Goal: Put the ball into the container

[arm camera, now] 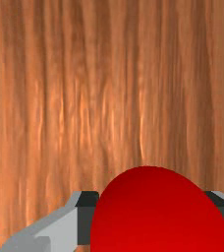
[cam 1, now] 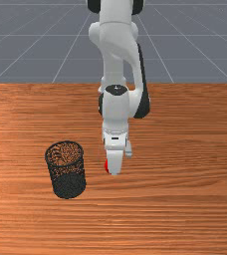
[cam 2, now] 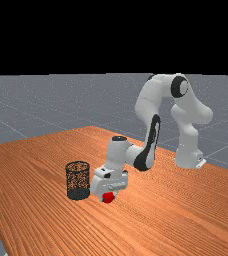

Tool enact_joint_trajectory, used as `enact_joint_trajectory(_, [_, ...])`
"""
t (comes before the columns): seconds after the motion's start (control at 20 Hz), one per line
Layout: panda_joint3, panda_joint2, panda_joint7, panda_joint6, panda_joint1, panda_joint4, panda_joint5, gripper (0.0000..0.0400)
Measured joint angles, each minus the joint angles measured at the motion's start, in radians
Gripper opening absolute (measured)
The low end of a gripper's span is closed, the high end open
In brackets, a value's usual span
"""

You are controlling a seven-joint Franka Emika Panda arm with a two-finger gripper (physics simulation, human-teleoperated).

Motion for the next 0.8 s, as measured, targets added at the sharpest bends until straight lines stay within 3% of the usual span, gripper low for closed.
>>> enact_joint_trajectory(0.05, [-0.002,0.0,-0.002,0.032,-0.001,-0.009,0.001,0.028])
enact_joint_trajectory(0.1, [0.007,-0.025,-0.007,-0.087,-0.01,-0.002,-0.002,0.028])
enact_joint_trajectory(0.2, [0.009,-0.074,-0.008,-0.119,-0.012,-0.024,-0.002,0.028])
enact_joint_trajectory(0.25, [0.014,-0.086,-0.013,-0.203,-0.016,0.001,0.001,0.028])
enact_joint_trajectory(0.35, [-0.009,-0.093,0.011,-0.268,0.006,0.024,-0.021,0.0279])
enact_joint_trajectory(0.4, [0.012,-0.107,-0.011,-0.214,-0.014,-0.004,-0.001,0.028])
enact_joint_trajectory(0.8, [0.011,-0.201,-0.01,-0.232,-0.012,-0.051,-0.003,0.028])
